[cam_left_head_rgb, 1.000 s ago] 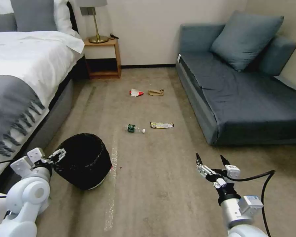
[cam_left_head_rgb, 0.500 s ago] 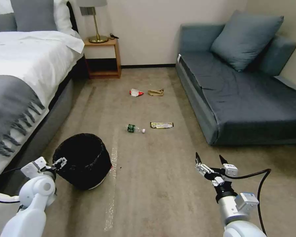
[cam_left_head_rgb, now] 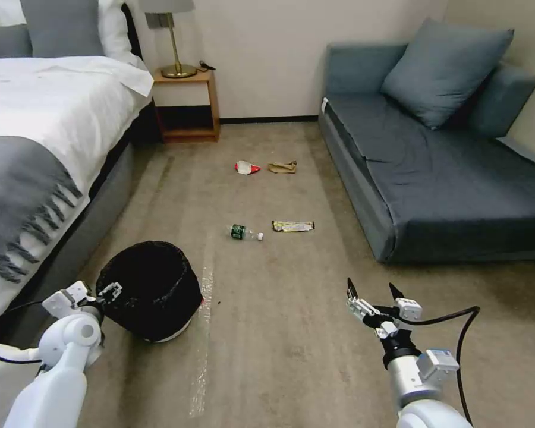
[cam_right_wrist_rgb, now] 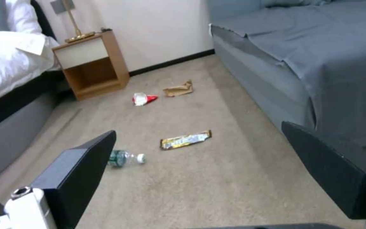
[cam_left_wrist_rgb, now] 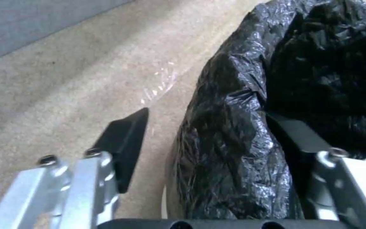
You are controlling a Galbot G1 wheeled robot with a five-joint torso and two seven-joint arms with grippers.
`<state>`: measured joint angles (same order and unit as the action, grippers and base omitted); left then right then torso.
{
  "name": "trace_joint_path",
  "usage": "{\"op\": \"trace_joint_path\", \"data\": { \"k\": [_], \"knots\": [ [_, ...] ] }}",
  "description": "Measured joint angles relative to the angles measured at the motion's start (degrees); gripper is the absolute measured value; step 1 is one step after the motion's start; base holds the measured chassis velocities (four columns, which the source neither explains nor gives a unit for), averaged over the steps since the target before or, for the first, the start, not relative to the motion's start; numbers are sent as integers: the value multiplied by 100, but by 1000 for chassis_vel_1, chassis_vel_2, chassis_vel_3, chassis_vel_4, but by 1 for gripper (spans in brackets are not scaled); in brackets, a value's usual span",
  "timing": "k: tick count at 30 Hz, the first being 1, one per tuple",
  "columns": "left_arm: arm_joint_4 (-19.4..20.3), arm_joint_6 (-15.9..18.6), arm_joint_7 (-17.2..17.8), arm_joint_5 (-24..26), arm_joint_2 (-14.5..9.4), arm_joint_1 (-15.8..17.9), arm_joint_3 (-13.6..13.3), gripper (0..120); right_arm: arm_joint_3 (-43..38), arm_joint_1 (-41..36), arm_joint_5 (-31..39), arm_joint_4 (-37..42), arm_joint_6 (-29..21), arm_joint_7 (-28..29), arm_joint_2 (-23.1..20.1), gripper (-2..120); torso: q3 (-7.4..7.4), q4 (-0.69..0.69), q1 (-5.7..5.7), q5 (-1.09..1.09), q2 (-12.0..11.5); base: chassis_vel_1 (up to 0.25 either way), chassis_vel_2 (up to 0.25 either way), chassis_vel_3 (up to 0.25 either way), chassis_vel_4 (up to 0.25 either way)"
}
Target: Pick up the trash bin, then pick up the garbage on the floor and place it into the trash bin.
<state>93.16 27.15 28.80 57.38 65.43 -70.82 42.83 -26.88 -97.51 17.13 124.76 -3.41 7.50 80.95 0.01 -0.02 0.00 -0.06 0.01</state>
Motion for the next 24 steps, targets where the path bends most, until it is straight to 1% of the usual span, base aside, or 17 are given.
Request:
{"op": "trace_joint_path", "data": {
  "k": [2,4,5,7,8,9,12,13,15,17,24],
  "knots": [
    [-24,16,-165,-24,8,-10,11,54,0,13,27,-1,-9,3,-13,100,0,-1,0,0,0,0,0,0,0],
    [-59,35,-331,-24,16,-18,31,46,-1,13,51,-2,-20,4,-30,100,0,-1,0,1,0,0,0,0,0],
    [-59,35,-331,-24,16,-18,31,46,-1,13,51,-2,-20,4,-30,100,0,-1,0,1,0,0,0,0,0],
    [-122,63,-441,2,27,-15,44,34,8,2,57,-3,-35,6,-41,100,1,-1,0,-1,0,0,0,0,0],
    [-122,63,-441,2,27,-15,44,34,8,2,57,-3,-35,6,-41,100,1,-1,0,-1,0,0,0,0,0],
    [-147,64,-467,9,34,-13,46,31,13,-4,60,-3,-41,6,-43,100,1,-1,0,-2,1,0,0,0,0],
    [-173,64,-505,12,63,-24,54,18,14,-25,76,6,-64,6,-60,100,1,0,0,-1,1,0,0,0,0],
    [-173,64,-505,12,63,-24,54,18,14,-25,76,6,-64,6,-60,100,1,0,0,-1,1,0,0,0,0],
    [-162,35,-521,5,76,-62,65,9,8,-42,89,18,-65,6,-75,100,1,3,0,-1,1,0,0,0,0],
    [-117,3,-536,-26,97,-120,85,7,-7,-74,99,48,-64,6,-97,100,1,3,1,1,1,0,0,0,0],
    [6,-127,-548,-155,142,-268,141,7,-16,-173,131,141,-60,-10,-119,100,-1,4,0,8,0,0,0,0,0]
  ]
}}
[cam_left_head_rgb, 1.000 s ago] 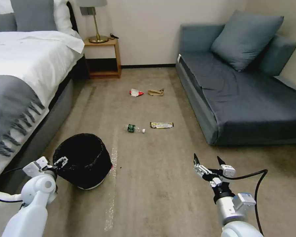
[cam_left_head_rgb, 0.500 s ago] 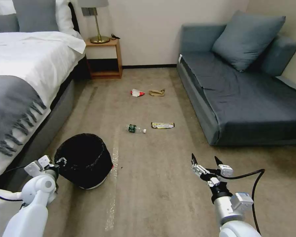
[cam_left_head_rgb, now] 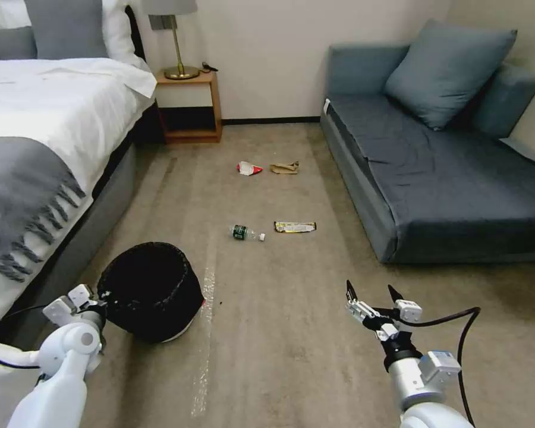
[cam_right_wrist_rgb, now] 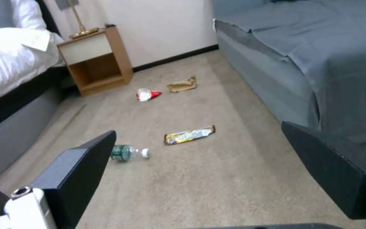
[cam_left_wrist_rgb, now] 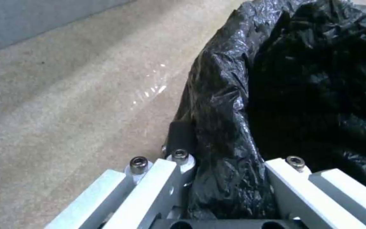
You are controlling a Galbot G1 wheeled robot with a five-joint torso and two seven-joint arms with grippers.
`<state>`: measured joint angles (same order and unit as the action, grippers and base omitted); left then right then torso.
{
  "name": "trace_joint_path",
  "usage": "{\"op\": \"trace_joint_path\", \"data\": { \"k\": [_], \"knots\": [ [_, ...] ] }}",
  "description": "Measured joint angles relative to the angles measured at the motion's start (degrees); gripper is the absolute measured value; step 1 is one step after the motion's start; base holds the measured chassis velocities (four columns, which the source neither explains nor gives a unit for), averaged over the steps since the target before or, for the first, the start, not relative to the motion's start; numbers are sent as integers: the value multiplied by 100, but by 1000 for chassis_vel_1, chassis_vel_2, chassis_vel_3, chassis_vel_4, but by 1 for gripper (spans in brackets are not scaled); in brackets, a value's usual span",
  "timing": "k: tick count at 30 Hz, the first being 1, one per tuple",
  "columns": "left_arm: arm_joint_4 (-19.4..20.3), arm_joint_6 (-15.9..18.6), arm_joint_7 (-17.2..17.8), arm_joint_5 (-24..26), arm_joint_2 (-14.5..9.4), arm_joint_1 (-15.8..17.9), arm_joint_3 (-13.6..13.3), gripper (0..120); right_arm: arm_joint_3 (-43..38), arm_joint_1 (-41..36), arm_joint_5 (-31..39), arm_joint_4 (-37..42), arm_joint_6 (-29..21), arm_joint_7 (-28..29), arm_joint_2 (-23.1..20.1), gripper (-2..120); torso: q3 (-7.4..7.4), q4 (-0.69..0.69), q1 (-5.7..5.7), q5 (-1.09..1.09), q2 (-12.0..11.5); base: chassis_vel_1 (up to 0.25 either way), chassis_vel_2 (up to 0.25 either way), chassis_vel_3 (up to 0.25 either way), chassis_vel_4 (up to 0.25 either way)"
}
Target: Pick up the trash bin, then pick up the garbage on the floor and place it into the trash bin.
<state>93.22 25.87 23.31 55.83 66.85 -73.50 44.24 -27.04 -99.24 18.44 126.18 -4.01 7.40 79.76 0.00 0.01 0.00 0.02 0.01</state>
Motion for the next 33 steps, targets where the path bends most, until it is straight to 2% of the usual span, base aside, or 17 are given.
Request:
{"op": "trace_joint_path", "data": {
  "k": [8,10,15,19,20,24,25,28,33],
  "knots": [
    [488,-264,-17,-317,59,-297,64,7,-32,-159,0,66,67,-284,-17,100,-4,4,-1,17,-2,0,0,0,0],
    [647,-363,-12,-400,81,-350,74,7,-31,-208,-94,66,98,-376,-19,100,-4,4,-1,7,-2,0,0,0,0],
    [917,-498,-10,-522,102,-447,97,7,-5,-238,-147,66,126,-413,-11,100,-2,0,-1,5,-2,0,0,0,0],
    [1361,-636,-32,-783,121,-636,132,7,4,-251,-171,88,140,-414,-13,100,-1,0,-1,-1,-2,0,0,0,0],
    [1361,-636,-32,-783,121,-636,132,7,4,-251,-171,88,140,-414,-13,100,-1,0,-1,-1,-2,0,0,0,0],
    [1753,-775,-44,-1358,163,-850,156,7,-3,-283,-158,103,211,-414,-38,100,-1,0,-1,-2,-2,0,0,0,0],
    [1753,-775,-44,-1358,163,-850,156,7,-3,-283,-158,103,211,-414,-38,100,-1,0,-1,-2,-2,0,0,0,0],
    [2045,-860,-40,-1868,215,-1075,165,7,-14,-308,-133,113,281,-426,-59,100,-1,-1,-1,-3,-2,0,0,0,0],
    [2208,-893,-13,-2254,278,-1269,165,7,-27,-320,-106,120,336,-444,-76,100,0,-1,-1,-3,-2,0,0,0,0]
  ]
}}
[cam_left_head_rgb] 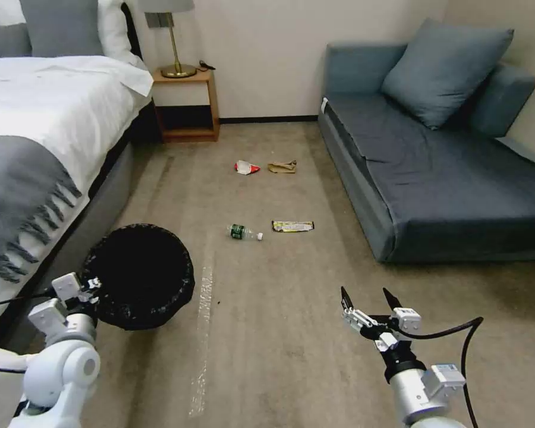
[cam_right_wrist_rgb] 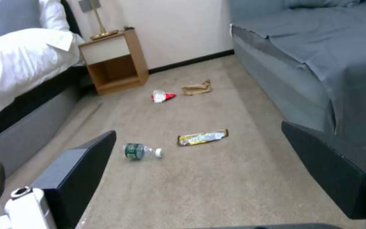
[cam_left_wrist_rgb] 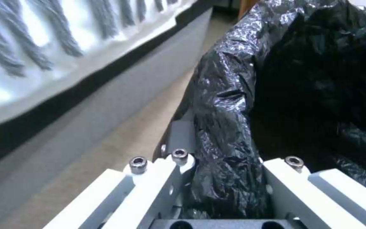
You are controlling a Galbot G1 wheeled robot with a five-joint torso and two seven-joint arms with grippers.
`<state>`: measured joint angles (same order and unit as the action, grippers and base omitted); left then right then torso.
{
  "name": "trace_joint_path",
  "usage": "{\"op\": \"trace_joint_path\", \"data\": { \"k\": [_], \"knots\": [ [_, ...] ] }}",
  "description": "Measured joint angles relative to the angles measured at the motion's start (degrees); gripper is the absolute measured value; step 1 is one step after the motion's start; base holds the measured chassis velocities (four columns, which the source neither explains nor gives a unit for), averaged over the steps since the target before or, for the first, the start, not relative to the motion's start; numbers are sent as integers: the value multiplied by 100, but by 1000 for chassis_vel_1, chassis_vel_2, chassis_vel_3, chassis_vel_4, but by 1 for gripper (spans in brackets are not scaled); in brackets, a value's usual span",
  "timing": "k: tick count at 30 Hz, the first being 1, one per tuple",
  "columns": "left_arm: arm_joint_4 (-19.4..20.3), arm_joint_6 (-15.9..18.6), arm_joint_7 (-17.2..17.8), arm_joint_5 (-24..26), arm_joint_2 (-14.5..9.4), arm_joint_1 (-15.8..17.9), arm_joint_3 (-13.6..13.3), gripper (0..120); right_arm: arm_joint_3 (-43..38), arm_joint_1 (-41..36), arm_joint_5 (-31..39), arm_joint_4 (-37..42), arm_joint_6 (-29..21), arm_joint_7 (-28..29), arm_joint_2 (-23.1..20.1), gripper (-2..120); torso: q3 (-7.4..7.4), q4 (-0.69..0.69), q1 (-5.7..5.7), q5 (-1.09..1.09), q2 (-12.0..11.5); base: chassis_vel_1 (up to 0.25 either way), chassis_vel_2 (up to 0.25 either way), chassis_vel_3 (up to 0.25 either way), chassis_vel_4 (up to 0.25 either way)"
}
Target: Pick up the trash bin, then pick up the garbage on the floor and place it into the trash bin.
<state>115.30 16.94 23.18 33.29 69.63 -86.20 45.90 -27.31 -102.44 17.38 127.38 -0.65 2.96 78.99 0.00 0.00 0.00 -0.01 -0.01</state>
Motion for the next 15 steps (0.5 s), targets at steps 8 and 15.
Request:
{"op": "trace_joint_path", "data": {
  "k": [8,15],
  "knots": [
    [50,-232,98,-733,131,-446,-8,7,16,-20,42,-19,179,-76,11,100,0,-1,0,1,1,0,0,0,0],
    [25,-321,93,-730,141,-617,-5,7,85,42,-43,-114,232,-100,32,100,0,-1,0,1,1,0,0,0,0]
  ]
}}
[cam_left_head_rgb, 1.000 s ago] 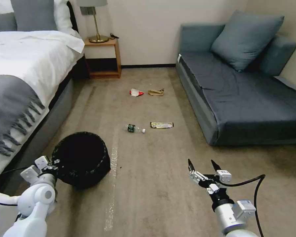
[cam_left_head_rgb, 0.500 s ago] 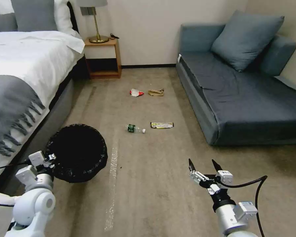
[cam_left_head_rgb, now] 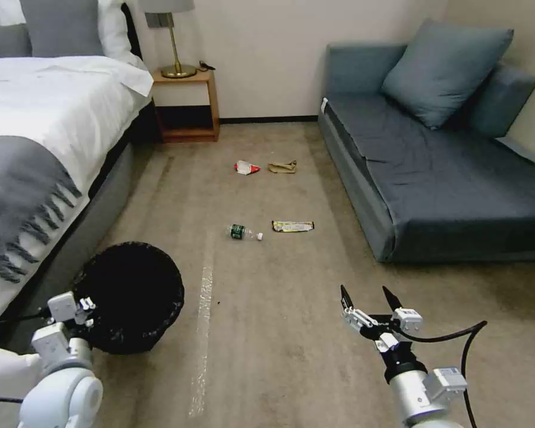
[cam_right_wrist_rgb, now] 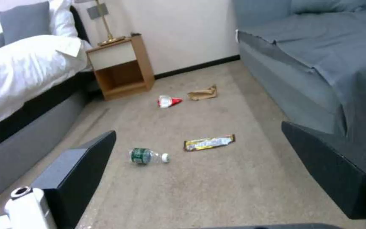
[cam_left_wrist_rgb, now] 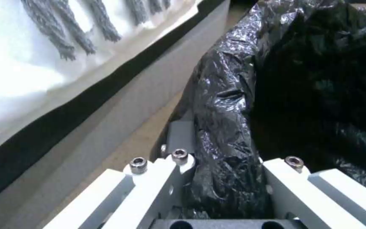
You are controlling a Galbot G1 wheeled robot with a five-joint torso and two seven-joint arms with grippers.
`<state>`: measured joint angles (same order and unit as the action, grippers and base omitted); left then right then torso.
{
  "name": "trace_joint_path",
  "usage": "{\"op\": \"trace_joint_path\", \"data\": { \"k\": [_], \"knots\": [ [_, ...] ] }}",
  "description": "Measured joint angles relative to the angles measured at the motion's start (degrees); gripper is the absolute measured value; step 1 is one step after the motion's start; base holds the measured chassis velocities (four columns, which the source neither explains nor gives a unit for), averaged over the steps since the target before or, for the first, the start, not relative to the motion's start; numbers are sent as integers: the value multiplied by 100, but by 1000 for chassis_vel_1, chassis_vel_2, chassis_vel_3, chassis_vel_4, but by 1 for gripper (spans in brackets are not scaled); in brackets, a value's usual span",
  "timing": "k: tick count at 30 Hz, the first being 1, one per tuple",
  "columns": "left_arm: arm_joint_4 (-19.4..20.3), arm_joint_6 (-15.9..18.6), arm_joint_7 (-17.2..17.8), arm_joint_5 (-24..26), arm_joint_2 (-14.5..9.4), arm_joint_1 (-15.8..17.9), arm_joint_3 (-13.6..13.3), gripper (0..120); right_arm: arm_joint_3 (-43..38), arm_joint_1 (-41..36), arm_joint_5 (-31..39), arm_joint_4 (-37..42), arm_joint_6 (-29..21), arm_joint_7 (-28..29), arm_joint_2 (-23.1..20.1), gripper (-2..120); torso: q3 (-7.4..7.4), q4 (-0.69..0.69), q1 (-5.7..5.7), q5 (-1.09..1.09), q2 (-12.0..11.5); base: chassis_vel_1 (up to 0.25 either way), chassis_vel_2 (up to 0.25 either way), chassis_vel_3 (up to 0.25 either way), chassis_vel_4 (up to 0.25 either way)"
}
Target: Pick up the trash bin, then pick up the garbage on the floor and place it into the trash bin.
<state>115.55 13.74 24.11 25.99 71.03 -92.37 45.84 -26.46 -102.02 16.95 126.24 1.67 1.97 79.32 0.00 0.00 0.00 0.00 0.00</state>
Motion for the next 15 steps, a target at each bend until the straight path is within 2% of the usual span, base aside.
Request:
{"op": "trace_joint_path", "data": {
  "k": [15],
  "knots": [
    [-141,-81,-64,110,-15,45,-47,7,18,94,-85,-203,160,-5,58,100,0,0,0,0,0,0,0,0,0]
  ]
}}
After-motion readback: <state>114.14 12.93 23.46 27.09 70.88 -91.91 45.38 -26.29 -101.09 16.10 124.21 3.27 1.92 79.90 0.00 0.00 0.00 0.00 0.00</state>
